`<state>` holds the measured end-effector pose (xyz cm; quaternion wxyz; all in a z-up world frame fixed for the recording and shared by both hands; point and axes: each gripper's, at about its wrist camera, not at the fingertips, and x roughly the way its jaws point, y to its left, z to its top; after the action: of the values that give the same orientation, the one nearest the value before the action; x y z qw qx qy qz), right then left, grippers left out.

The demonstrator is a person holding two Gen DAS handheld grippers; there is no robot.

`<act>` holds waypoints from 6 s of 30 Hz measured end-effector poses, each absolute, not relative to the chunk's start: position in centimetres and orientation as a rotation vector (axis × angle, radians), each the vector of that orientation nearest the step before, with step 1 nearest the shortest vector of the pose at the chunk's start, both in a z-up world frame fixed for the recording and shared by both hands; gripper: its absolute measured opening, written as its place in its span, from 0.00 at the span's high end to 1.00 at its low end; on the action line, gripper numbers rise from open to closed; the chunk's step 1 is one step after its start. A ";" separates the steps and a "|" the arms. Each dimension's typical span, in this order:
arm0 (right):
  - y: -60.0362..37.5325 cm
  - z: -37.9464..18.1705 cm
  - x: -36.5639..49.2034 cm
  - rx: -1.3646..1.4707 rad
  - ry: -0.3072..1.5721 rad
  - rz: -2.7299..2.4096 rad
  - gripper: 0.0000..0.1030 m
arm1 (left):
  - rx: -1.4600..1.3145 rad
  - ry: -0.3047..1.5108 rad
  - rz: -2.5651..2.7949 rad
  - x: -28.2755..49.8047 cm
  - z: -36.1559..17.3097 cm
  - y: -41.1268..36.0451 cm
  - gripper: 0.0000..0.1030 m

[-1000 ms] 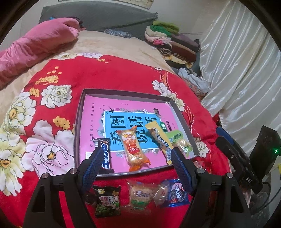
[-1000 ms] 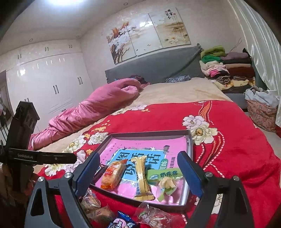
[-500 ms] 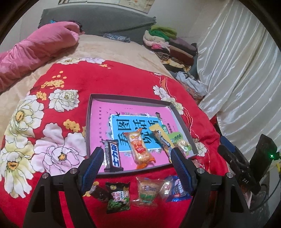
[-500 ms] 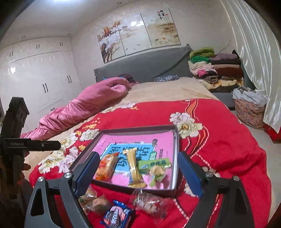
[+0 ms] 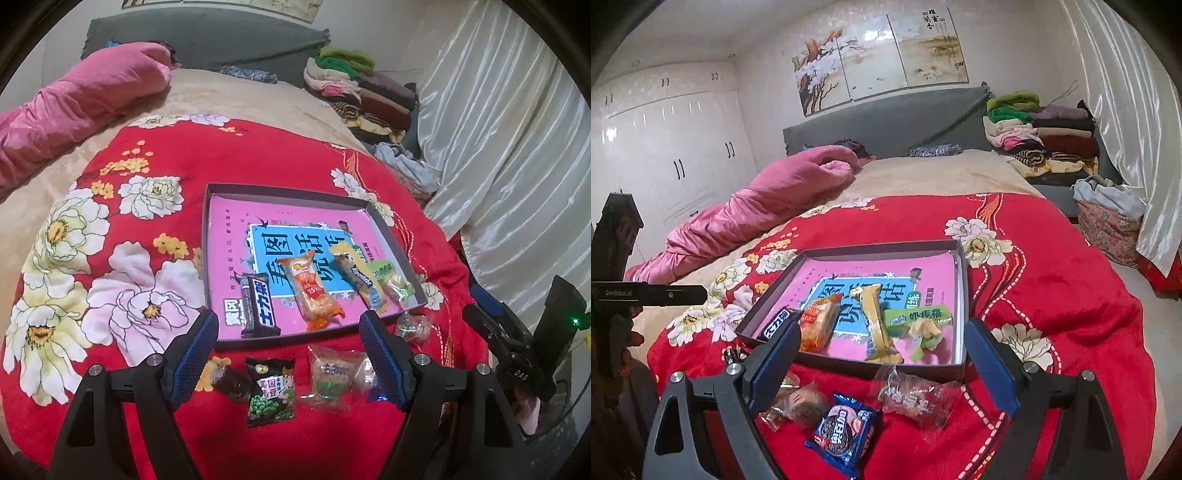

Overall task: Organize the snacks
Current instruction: 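Grasp the clear green-labelled bread bag with the left gripper while the right grasps the blue cookie pack, then lift the clear bread bag and blue cookie pack and carry them over the tray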

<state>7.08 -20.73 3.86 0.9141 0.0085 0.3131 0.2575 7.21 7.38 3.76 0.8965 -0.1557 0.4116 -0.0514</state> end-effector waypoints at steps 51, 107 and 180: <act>-16.1 -1.9 4.4 -0.142 0.984 0.445 0.13 | -0.110 1.062 -0.164 5.7 -2.8 0.3 0.25; -17.8 -2.5 5.4 0.021 0.981 0.579 0.51 | -0.253 1.094 -0.250 8.2 -4.8 1.0 0.62; -18.5 2.8 6.5 0.026 0.675 0.638 0.51 | -0.235 0.941 -0.129 7.4 2.0 1.7 0.62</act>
<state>6.48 -18.48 2.81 0.8940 0.0124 0.3256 0.3076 7.36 1.66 1.98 0.8827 -0.1129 0.4520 -0.0618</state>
